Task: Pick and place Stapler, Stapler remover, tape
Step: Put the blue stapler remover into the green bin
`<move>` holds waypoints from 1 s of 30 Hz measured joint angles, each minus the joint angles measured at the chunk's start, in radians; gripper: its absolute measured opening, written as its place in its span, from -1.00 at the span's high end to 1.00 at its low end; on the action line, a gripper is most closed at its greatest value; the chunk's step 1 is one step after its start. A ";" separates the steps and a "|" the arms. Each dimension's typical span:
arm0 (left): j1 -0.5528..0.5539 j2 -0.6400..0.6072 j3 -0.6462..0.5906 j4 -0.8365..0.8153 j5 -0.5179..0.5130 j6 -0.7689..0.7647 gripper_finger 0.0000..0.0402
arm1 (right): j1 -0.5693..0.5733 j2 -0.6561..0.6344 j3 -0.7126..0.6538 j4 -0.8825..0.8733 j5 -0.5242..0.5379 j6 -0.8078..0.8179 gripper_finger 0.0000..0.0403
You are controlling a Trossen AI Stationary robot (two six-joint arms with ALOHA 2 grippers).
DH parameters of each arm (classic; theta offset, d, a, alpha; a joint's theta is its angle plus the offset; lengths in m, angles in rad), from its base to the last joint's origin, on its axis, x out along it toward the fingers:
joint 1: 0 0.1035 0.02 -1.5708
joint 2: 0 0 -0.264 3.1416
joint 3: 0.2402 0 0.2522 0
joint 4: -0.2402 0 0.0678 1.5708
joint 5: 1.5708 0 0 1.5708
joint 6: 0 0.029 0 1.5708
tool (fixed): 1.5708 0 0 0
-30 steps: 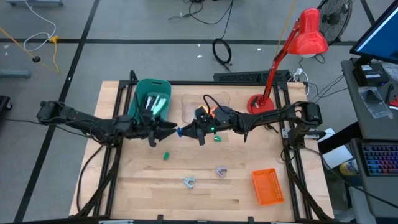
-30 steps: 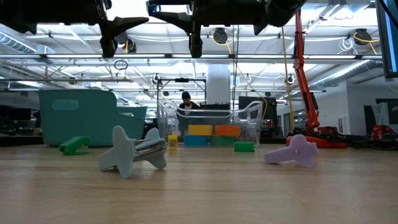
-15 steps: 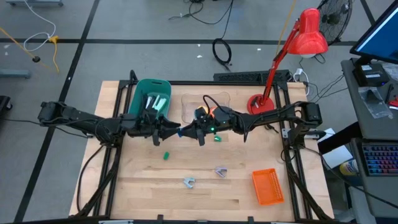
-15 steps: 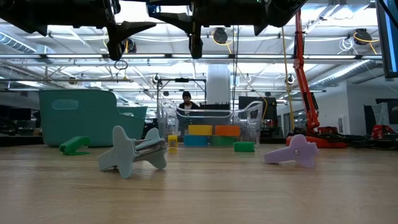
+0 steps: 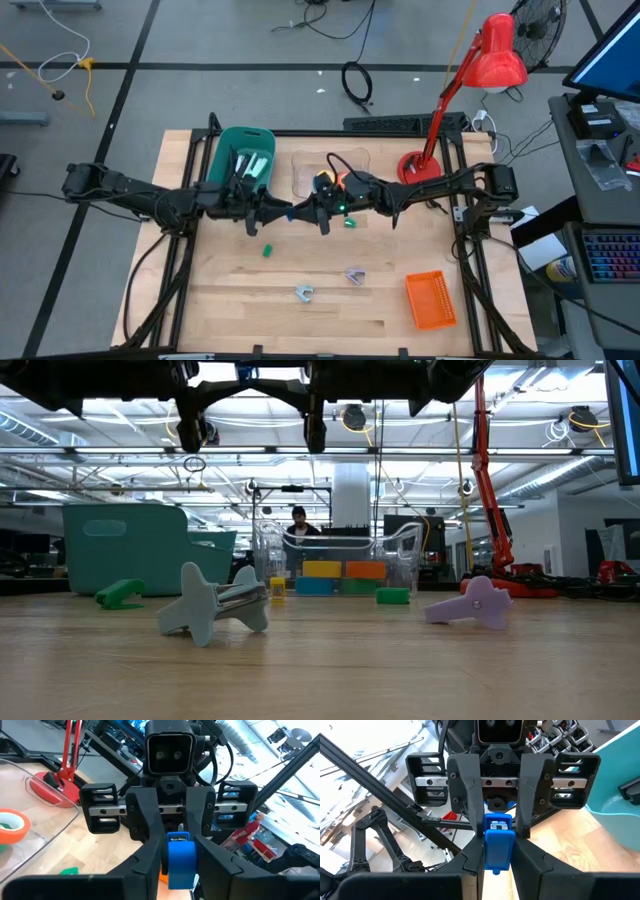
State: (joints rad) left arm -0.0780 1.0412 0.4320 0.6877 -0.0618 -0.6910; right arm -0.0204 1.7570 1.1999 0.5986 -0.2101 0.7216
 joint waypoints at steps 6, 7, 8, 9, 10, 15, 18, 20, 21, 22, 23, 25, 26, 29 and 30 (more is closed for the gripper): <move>0.001 0.000 0.003 -0.005 0.022 -0.001 0.63 | 0.000 0.000 0.000 -0.004 0.002 0.003 0.70; 0.001 0.000 0.003 -0.005 0.025 -0.002 0.65 | 0.000 0.000 0.000 -0.004 0.001 0.003 0.70; 0.001 0.000 0.003 -0.005 0.027 -0.002 0.65 | 0.000 0.000 0.000 -0.004 0.001 0.003 0.70; 0.001 0.000 0.003 -0.005 0.028 -0.003 0.65 | 0.000 0.000 0.000 -0.004 0.001 0.003 0.70; 0.001 0.000 0.003 -0.005 0.028 -0.003 0.65 | 0.000 0.000 0.000 -0.004 0.001 0.002 0.70; 0.001 0.000 0.003 -0.005 0.028 -0.009 0.63 | 0.000 0.000 0.000 -0.001 0.000 -0.007 0.65; 0.001 0.000 0.003 -0.004 0.028 -0.011 0.64 | 0.000 0.000 0.000 -0.002 -0.003 -0.015 0.56; 0.000 0.000 0.003 -0.004 0.026 -0.008 0.65 | 0.000 0.000 0.000 -0.002 -0.005 -0.016 0.49; 0.000 0.000 0.003 -0.005 0.023 -0.008 0.65 | 0.000 0.000 0.000 -0.003 -0.006 -0.015 0.46; 0.000 0.000 0.003 -0.005 0.022 -0.009 0.65 | 0.000 0.000 0.001 -0.008 -0.008 -0.014 0.43; 0.000 0.000 0.003 -0.006 0.020 -0.008 0.65 | 0.000 0.000 0.002 -0.014 -0.008 -0.014 0.40; 0.000 0.001 0.003 -0.011 0.019 -0.008 0.65 | 0.000 0.000 0.002 -0.027 -0.009 -0.013 0.35; 0.000 0.002 0.004 -0.007 0.022 -0.008 0.65 | 0.000 0.000 0.003 -0.031 -0.006 -0.012 0.32; 0.000 0.002 0.005 -0.003 0.024 -0.007 0.65 | -0.001 0.000 0.003 -0.041 -0.003 -0.011 0.28; 0.000 0.002 0.005 -0.003 0.024 -0.007 0.65 | -0.002 0.000 0.003 -0.045 -0.002 -0.012 0.27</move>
State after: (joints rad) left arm -0.0780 1.0431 0.4366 0.6846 -0.0376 -0.6979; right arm -0.0220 1.7573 1.2026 0.5531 -0.2117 0.7099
